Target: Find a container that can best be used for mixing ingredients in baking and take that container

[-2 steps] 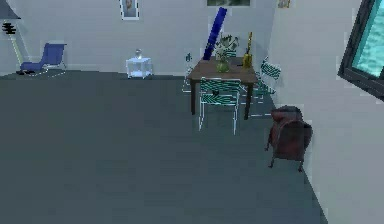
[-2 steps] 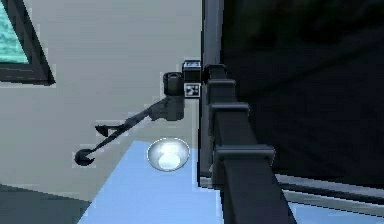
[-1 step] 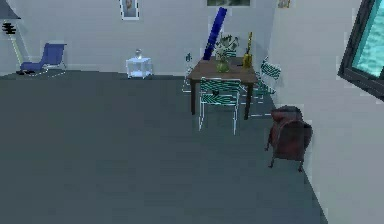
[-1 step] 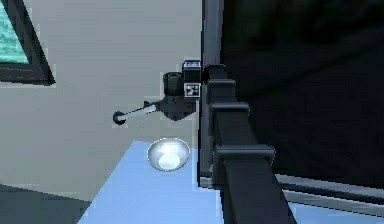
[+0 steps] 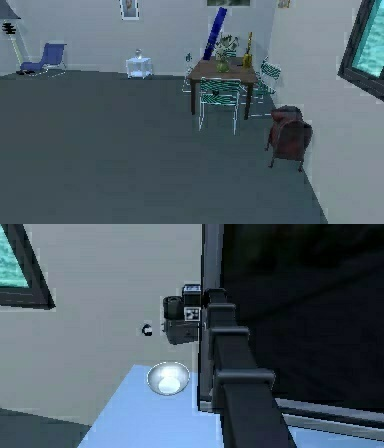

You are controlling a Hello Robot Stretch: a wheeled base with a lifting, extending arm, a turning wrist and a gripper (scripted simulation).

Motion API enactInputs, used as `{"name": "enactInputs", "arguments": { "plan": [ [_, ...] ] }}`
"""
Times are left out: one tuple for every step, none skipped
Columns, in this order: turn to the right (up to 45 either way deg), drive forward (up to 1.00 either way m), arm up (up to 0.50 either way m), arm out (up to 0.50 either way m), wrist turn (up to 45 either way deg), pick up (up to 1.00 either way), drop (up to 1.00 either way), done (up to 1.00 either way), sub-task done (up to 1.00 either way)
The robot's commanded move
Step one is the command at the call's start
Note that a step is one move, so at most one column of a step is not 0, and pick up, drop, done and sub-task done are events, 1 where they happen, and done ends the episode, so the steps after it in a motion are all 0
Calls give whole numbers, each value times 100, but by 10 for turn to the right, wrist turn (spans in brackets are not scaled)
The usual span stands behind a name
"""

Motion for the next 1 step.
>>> {"name": "enactInputs", "arguments": {
  "plan": [
    [0, 0, -28, 0, 0, 0, 0, 0, 0]
  ]
}}
